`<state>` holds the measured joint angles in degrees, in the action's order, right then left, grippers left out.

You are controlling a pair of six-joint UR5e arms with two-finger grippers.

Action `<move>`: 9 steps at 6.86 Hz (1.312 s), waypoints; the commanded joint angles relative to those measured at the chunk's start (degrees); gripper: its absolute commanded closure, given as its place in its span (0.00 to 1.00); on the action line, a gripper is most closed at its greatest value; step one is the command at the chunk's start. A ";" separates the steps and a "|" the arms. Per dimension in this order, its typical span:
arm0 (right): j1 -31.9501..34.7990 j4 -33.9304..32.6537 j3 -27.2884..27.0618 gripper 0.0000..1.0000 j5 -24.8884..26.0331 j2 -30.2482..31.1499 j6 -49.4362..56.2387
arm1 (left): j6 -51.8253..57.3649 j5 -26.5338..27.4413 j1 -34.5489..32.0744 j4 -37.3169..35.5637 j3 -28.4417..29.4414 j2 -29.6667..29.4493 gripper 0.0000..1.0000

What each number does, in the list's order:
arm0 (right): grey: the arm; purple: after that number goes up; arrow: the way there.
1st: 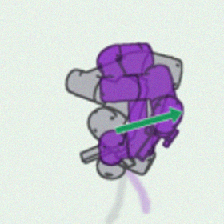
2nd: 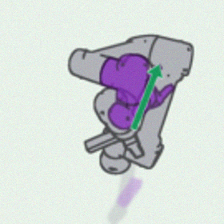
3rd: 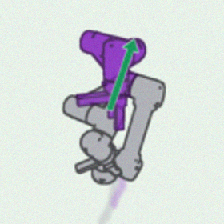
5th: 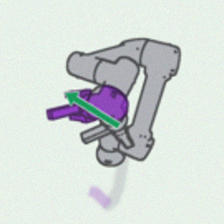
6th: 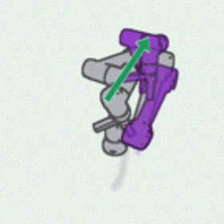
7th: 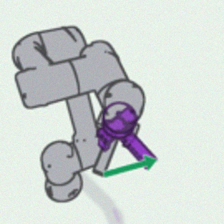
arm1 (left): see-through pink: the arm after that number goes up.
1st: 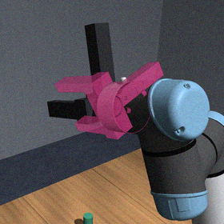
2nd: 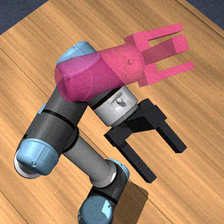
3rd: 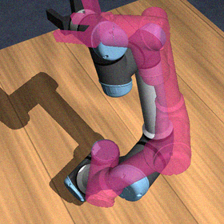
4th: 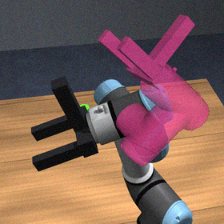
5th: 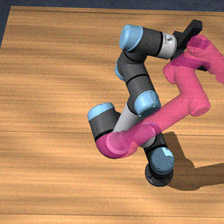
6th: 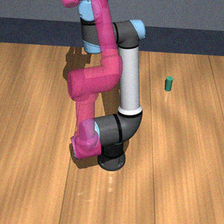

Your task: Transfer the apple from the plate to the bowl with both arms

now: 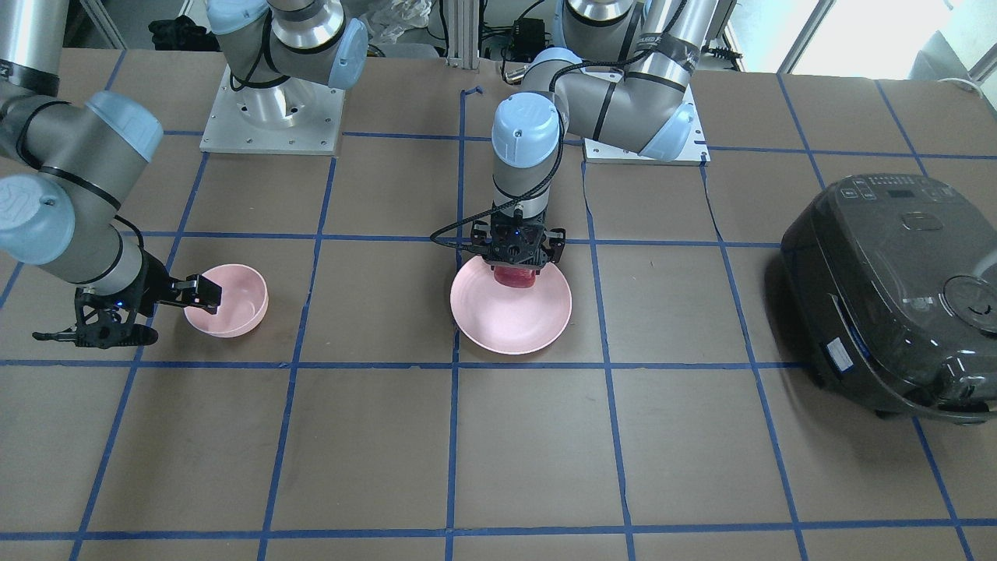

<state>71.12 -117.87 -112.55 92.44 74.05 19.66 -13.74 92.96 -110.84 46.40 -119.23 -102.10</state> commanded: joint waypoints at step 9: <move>2.42 13.44 6.37 1.00 -15.13 1.19 -9.00 | -5.86 0.29 0.62 19.43 21.75 -0.73 1.00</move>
<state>71.75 -107.96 -108.46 83.29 75.01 13.15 -19.75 93.19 -110.28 65.82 -97.55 -102.83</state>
